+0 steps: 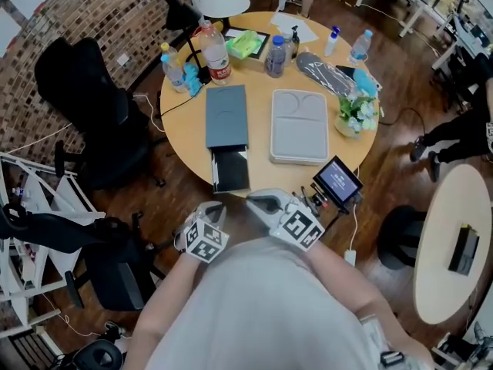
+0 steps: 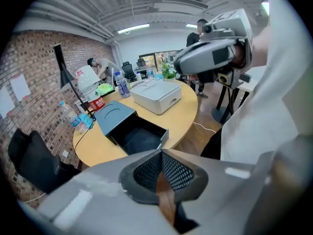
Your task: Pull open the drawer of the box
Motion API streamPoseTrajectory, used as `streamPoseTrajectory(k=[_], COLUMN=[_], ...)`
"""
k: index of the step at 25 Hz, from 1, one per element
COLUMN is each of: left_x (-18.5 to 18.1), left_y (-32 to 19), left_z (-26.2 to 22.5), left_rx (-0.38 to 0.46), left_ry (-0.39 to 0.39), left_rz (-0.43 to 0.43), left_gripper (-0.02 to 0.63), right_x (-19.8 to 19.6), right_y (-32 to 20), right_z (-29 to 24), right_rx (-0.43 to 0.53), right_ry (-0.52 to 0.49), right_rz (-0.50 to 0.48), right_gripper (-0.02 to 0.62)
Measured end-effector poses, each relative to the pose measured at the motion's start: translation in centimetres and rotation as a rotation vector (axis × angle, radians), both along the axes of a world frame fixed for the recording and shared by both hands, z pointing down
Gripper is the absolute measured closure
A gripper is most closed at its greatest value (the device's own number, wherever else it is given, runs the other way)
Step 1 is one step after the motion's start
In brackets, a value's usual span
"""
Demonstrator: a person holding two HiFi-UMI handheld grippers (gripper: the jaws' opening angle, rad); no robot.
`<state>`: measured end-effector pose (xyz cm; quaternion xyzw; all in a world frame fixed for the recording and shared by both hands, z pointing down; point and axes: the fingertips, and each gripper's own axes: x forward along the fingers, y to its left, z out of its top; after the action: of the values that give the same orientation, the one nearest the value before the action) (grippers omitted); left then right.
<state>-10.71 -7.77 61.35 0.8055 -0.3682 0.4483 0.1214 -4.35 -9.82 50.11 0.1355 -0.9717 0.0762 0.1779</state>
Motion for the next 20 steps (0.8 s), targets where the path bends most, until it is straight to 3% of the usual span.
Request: streamPoseTrajectory(k=[7,12,20], left_x=[0.6,-0.2,-1.5], left_y=[4.3,7.5,11.9], left_z=[-4.1,-4.9,-8.1], left_rx=[0.098,0.149,0.218], left_ry=[0.273,0.332,0.565], left_rz=[-0.023,-0.03,-0.083], left_gripper=[0.6,0.6,0.6], right_x=[-0.5,-0.7,-0.7], right_y=[3.7,7.4,13.4], right_z=[-0.2,-0.2,-0.2], right_rx=[0.011,0.017,0.036], right_ry=[-0.019,-0.024,-0.003], right_rz=[0.048,0.087,0.132], right_gripper=[0.589,0.589,0.589])
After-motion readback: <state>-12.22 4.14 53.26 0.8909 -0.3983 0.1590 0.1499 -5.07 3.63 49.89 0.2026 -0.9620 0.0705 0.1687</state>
